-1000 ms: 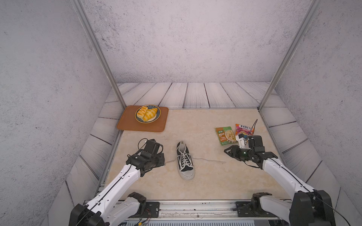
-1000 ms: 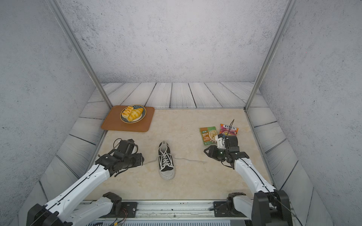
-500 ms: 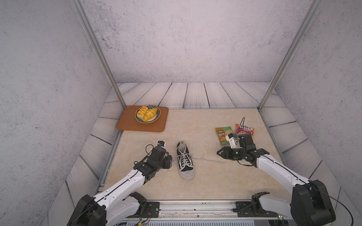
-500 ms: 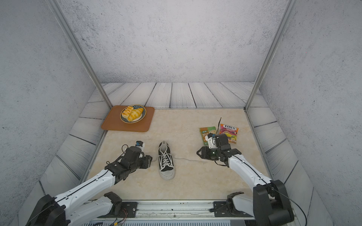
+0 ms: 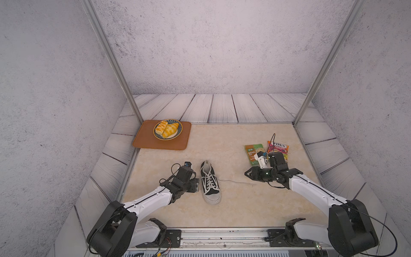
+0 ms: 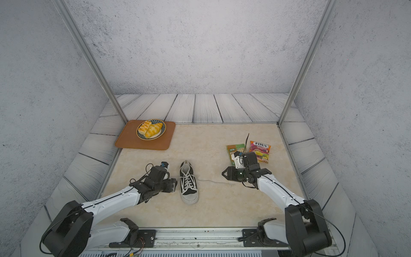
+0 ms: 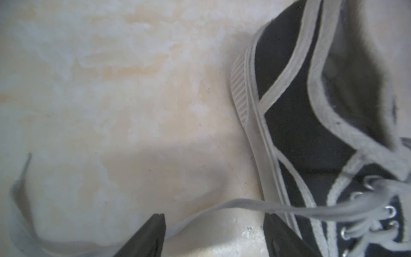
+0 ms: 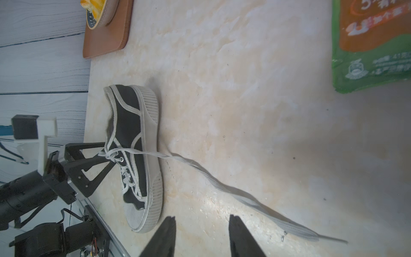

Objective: Tie the shoes
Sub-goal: Fold the shoelace into the shoe.

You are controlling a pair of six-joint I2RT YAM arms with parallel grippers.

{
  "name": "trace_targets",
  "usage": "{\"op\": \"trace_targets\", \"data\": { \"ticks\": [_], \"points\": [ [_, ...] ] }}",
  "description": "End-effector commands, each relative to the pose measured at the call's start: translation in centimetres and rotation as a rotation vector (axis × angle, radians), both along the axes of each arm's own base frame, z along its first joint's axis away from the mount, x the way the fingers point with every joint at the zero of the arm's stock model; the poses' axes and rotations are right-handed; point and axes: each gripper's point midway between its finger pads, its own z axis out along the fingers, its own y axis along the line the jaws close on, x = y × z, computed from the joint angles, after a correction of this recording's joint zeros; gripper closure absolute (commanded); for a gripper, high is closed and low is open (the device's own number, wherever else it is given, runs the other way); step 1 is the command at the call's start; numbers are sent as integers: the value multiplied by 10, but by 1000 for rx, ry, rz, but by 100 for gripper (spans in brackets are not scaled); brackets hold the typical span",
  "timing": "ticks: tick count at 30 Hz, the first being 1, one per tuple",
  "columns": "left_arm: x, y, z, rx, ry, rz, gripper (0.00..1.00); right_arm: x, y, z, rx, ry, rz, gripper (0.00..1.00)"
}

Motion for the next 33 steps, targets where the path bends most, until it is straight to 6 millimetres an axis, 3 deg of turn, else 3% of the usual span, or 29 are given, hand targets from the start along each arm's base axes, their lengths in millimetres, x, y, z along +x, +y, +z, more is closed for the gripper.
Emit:
{"op": "trace_targets", "data": {
  "ticks": [1,13,21,26,33],
  "points": [
    [-1,-2,-8,25,65,15,23,5,2,-1,-5,-2,-6,55],
    [-14,2,-32,66,196,32,31,5,2,2,-9,-14,-9,55],
    [-6,10,-44,153,231,82,34,8,4,4,4,-18,-9,55],
    [-15,17,-54,173,279,120,49,6,3,7,1,-30,-11,56],
    [-25,19,-40,147,259,136,92,6,6,10,9,-33,-9,56]
  ]
}}
